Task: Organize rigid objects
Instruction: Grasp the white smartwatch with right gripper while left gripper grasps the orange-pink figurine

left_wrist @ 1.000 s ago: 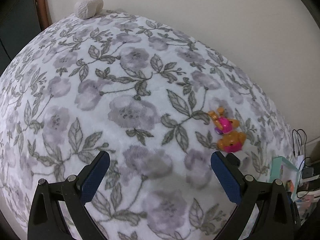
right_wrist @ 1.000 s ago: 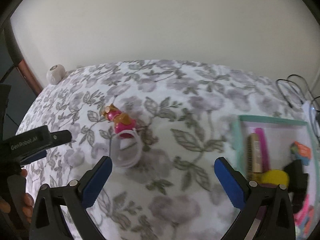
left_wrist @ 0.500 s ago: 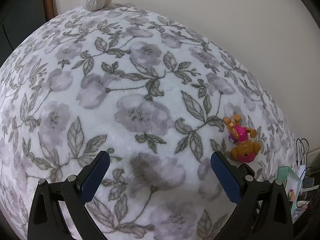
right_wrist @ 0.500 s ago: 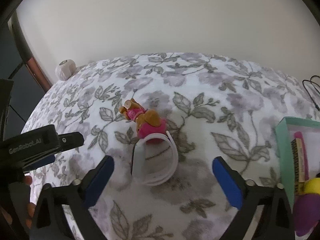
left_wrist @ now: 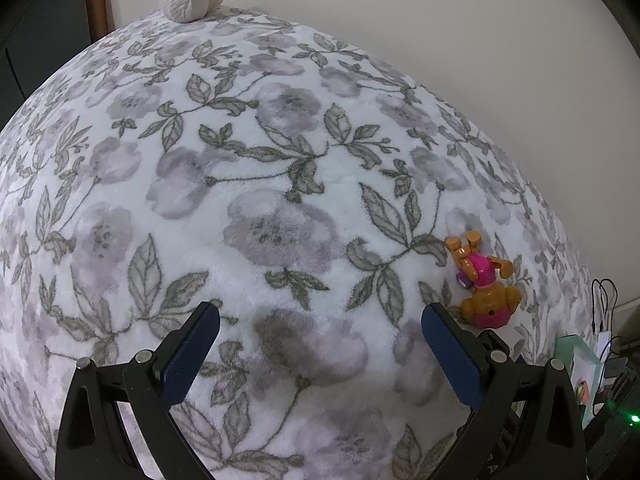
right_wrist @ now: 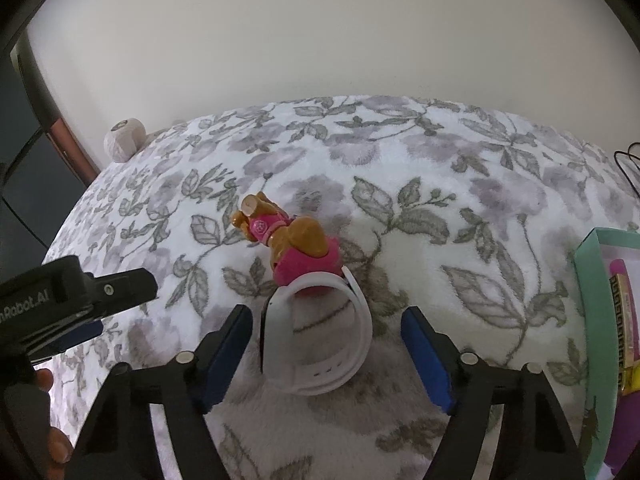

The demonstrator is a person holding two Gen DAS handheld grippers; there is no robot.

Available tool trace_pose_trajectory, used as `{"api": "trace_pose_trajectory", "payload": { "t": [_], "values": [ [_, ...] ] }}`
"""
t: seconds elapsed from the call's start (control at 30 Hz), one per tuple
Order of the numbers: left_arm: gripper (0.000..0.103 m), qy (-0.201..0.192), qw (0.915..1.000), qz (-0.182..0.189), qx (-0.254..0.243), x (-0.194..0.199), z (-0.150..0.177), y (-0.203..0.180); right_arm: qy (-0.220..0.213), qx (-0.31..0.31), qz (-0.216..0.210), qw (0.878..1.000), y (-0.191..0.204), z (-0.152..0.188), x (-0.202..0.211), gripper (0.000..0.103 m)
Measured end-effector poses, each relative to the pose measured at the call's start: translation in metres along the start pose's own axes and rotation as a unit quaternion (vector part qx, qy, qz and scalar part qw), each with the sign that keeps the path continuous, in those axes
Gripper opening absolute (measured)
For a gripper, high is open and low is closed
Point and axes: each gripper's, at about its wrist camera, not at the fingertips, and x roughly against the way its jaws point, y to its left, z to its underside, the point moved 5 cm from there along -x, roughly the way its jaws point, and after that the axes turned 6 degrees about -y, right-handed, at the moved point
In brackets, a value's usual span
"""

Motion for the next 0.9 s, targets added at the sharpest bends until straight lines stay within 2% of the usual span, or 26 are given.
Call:
{"api": "trace_pose_trajectory", "payload": {
  "t": [0.13, 0.3, 0.53, 0.9],
  "values": [
    [0.101, -0.001, 1.0, 0.006, 0.001, -0.001, 0.0, -0.002, -0.002, -0.004, 0.001, 1.0, -0.002, 0.0, 0.001, 0.062],
    [0.101, -0.001, 0.9998, 0.021, 0.006, -0.002, 0.002, -0.008, -0.001, -0.002, -0.011, 1.0, -0.001, -0.001, 0.005, 0.053],
    [0.101, -0.009, 0.9988, 0.046, 0.009, -0.001, 0.004, -0.021, 0.004, -0.016, -0.022, 1.0, -0.008, -0.001, 0.009, 0.053],
    [0.101, -0.015, 0.9942, 0.105, 0.018, -0.007, 0.011, -0.05, 0.005, -0.048, 0.017, 0.999, -0.049, -0.007, 0.019, 0.053]
  ]
}}
